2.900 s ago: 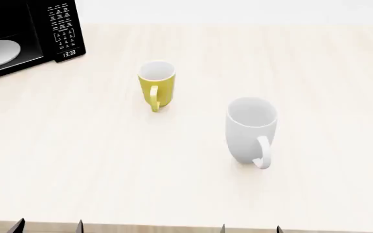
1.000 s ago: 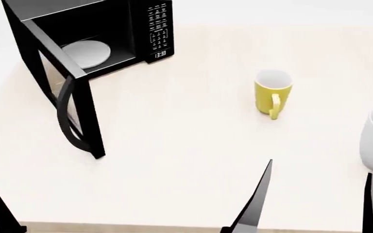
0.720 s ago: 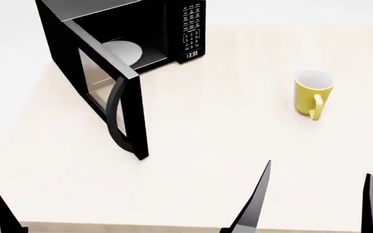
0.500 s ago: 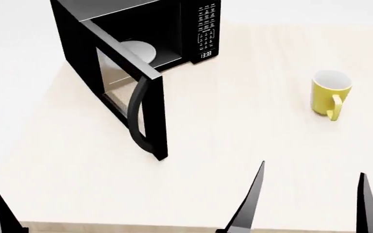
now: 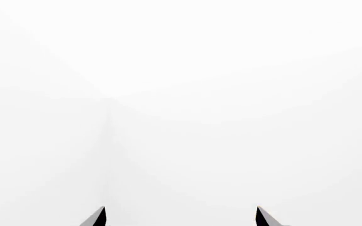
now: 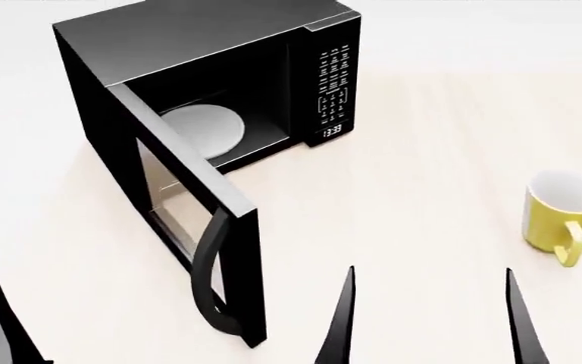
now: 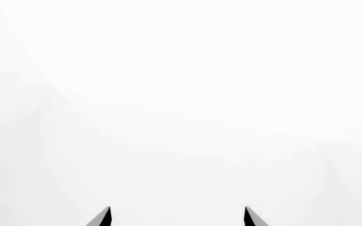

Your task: Close the microwave.

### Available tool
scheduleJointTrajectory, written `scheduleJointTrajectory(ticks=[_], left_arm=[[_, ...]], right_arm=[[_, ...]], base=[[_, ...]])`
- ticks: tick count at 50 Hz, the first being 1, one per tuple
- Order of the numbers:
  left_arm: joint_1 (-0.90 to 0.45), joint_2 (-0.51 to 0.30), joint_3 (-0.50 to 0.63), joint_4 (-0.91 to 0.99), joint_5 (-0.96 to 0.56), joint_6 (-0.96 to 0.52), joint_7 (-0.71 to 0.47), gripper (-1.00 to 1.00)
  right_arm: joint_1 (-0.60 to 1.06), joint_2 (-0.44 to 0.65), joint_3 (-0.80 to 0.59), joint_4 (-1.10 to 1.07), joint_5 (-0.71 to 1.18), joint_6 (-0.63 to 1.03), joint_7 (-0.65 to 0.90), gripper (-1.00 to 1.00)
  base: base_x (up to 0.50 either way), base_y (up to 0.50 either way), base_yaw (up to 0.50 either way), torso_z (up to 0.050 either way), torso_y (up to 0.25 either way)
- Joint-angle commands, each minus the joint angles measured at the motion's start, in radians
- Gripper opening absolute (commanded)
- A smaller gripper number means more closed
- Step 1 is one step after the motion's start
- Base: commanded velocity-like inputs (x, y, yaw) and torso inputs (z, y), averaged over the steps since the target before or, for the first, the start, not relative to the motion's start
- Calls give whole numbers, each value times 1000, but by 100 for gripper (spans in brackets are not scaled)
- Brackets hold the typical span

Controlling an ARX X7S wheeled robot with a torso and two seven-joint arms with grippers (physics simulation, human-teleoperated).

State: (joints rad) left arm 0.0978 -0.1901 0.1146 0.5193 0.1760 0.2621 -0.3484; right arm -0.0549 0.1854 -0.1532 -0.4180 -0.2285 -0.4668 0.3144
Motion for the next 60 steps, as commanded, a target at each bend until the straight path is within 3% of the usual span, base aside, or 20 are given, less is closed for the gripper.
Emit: scheduleJointTrajectory(ticks=[1,32,46,54,57,60], left_arm=[[0,-7,11,-2,-1,-1,-7,100],[1,-25,30,-8,0,0,-28,100],[-6,-46,36,16,-55,-28,-7,100],[-1,-241,20,85,-274,-96,195,100],[54,-428,-9,91,-307,-126,334,100],[120,-556,1,80,-299,-109,446,100]], right_arm=[[-3,12,-16,3,-30,-10,6,100],[-2,31,-29,11,-19,-22,36,100],[-3,34,-25,10,-15,-32,60,100],[-1,40,-28,9,-2,-27,63,100],[0,42,-29,12,-1,-28,66,100],[-1,43,-32,14,-4,-31,69,100]], base=[[500,94,0,0,0],[500,93,0,0,0],[3,0,0,0,0],[0,0,0,0,0],[0,0,0,0,0],[0,0,0,0,0]])
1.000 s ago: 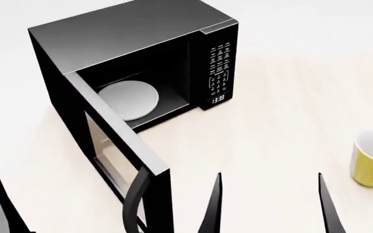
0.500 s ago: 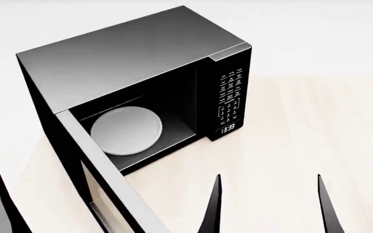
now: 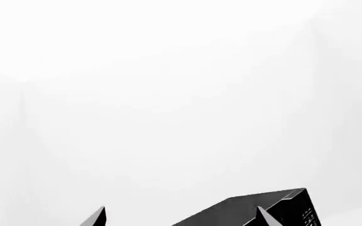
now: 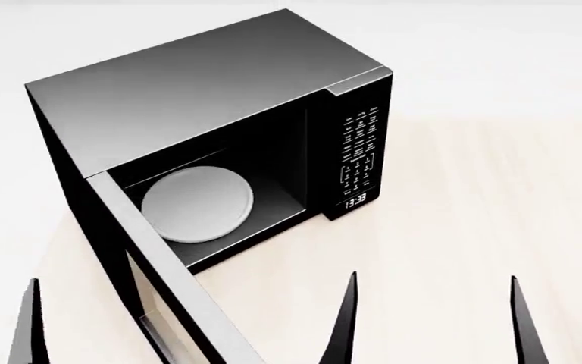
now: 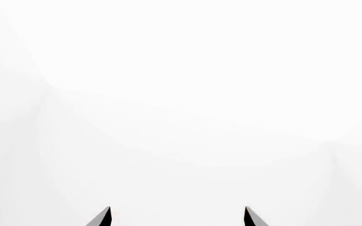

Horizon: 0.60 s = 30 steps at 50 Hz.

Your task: Close the microwave.

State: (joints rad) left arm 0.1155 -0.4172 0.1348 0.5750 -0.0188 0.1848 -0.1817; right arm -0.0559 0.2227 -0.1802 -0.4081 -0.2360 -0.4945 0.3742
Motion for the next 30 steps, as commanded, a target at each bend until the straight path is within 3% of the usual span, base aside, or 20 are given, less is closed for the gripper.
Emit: scheduleJointTrajectory(ticks=[1,3,15,19,30], left_arm=[[113,-357,-8,17,-122,-42,314,100],[129,-397,-5,-13,-87,-21,344,100],[60,-434,-44,-82,-155,-2,384,100],[14,-422,-6,-130,-74,14,393,100],[-142,-357,110,-277,-69,7,482,100]], right_arm=[[0,6,-6,4,5,-3,9,100],[-1,7,-9,6,5,-3,9,100],[-1,12,-19,19,2,-9,18,100],[-2,13,-21,18,2,-5,19,100],[-4,18,-27,19,3,-2,26,100]], base=[[0,0,0,0,0],[0,0,0,0,0],[0,0,0,0,0],[0,0,0,0,0],[0,0,0,0,0]])
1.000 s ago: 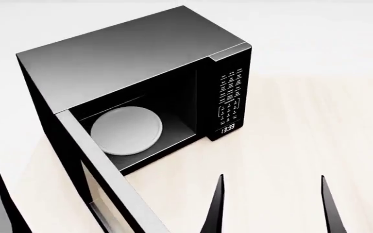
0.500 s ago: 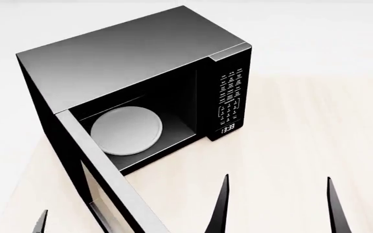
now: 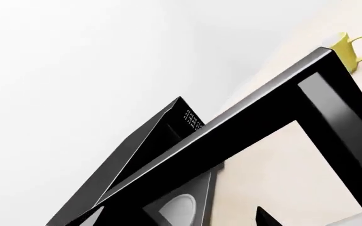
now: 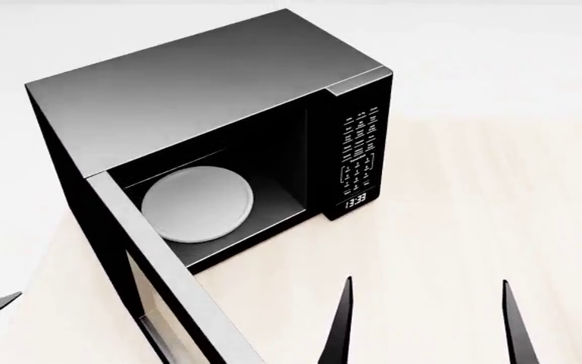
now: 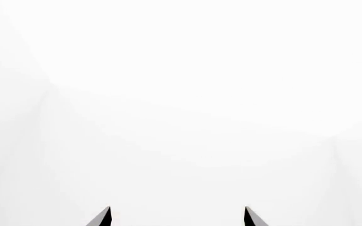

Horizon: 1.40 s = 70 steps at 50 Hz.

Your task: Close the microwave.

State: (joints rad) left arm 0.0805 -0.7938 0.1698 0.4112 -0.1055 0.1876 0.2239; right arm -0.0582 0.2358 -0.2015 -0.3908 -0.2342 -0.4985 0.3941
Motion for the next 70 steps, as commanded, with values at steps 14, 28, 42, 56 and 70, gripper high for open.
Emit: scheduleJointTrajectory(ticks=[14,28,42,56,70], left_arm=[[-213,109,168,-268,45,81,131,100],[-271,186,208,-380,-46,70,184,100],[-309,237,231,-471,-28,104,183,100],[-342,282,250,-530,-11,138,179,100],[-354,312,262,-553,-7,152,170,100]], right_arm=[[-1,11,-17,12,4,-2,13,100],[-2,18,-27,16,4,-4,19,100],[0,25,-34,19,7,-6,27,100],[3,31,-40,20,16,1,31,100],[3,37,-45,18,22,7,36,100]], base=[[0,0,0,0,0],[0,0,0,0,0],[0,0,0,0,0],[0,0,0,0,0],[0,0,0,0,0]])
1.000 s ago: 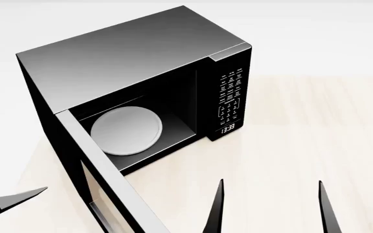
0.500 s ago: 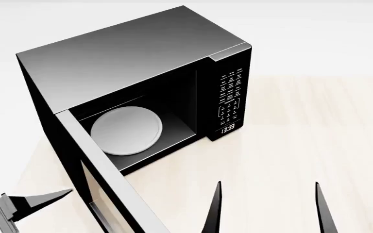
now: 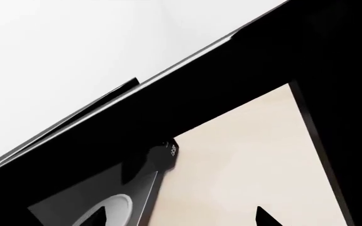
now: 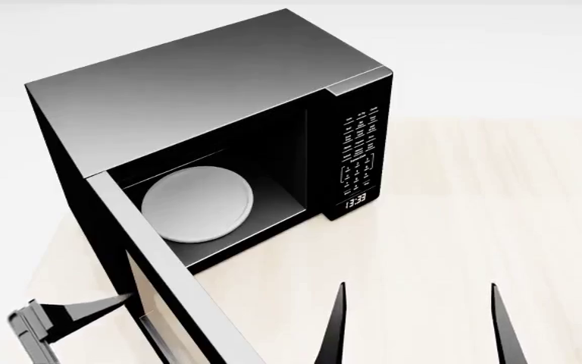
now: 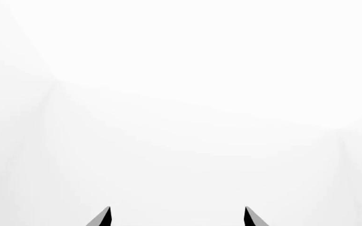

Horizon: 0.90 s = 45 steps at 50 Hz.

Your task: Close the microwave.

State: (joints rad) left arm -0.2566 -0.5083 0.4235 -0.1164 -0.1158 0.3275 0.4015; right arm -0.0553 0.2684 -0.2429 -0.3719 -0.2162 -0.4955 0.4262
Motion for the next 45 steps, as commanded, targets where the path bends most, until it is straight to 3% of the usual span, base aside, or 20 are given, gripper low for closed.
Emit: scheduleJointTrajectory(ticks=[1,45], left_arm=[[-18,29,8,-27,4,13,-9,100],[-100,155,30,-175,59,99,-88,100]], right_arm=[[1,5,-4,-2,4,4,5,100],[7,25,-20,3,14,11,25,100]], base=[[0,0,0,0,0],[0,0,0,0,0]])
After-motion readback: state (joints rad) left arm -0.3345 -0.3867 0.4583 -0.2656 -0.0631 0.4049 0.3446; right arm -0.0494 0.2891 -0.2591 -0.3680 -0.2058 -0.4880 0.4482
